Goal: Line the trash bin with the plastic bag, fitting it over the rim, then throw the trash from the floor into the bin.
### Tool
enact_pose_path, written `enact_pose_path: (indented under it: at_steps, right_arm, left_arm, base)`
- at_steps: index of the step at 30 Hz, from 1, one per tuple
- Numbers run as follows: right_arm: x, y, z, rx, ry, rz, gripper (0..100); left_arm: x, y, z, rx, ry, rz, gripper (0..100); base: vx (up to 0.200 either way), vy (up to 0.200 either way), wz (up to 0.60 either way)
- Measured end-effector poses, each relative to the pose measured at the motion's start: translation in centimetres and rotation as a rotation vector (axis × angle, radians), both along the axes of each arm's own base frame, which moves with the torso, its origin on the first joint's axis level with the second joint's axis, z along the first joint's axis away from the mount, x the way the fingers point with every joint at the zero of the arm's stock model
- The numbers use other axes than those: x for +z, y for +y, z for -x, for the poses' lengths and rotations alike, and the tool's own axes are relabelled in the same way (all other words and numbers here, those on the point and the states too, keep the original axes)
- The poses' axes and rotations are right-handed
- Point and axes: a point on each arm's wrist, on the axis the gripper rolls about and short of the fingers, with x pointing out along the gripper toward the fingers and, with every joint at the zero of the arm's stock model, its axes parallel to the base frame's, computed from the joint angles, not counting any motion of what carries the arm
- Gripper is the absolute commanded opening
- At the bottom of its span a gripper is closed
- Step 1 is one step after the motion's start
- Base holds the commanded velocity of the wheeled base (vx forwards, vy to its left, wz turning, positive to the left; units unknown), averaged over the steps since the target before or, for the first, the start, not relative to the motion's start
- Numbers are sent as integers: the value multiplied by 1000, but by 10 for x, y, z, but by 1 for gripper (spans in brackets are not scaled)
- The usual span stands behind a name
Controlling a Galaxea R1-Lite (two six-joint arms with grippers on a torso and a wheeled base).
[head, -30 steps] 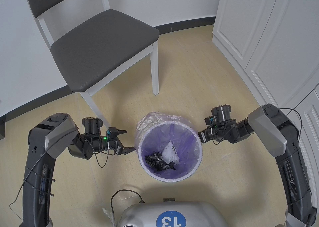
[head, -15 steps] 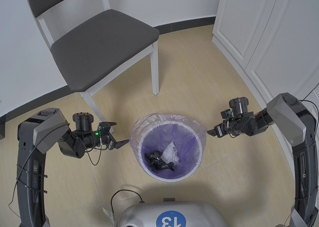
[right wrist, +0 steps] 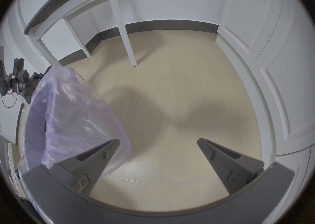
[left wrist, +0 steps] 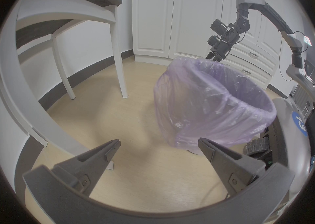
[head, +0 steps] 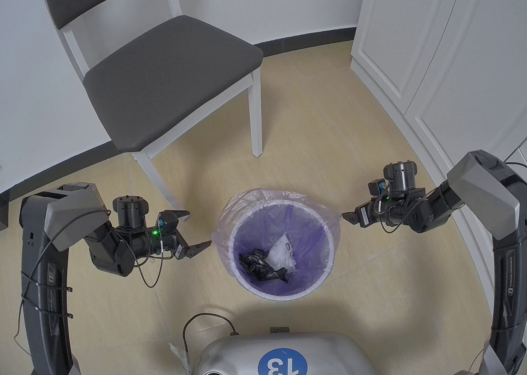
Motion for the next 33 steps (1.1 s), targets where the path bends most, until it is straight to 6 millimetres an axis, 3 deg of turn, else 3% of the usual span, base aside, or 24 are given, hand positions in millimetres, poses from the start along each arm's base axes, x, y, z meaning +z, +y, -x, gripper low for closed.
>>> enact_pose_path:
  at_steps: [10, 15, 19, 24, 33]
  right_arm:
    - [-25, 36, -13, 31, -8, -14, 100]
    - [-42, 42, -18, 41, 14, -2, 100]
    - [-45, 36, -18, 25, 20, -4, 100]
    - [-32, 25, -14, 5, 15, -11, 100]
    - [25, -11, 24, -50, -33, -24, 100]
  left_arm:
    - [4, 2, 19, 2, -37, 6, 100]
    - [7, 1, 19, 10, -33, 21, 100]
    - [10, -1, 19, 7, -38, 26, 100]
    - [11, -3, 20, 2, -37, 26, 100]
    - [1, -13, 8, 8, -44, 22, 100]
  base:
    - [0, 0, 0]
    - [0, 0, 0]
    - [0, 0, 0]
    - [0, 0, 0]
    - [0, 0, 0]
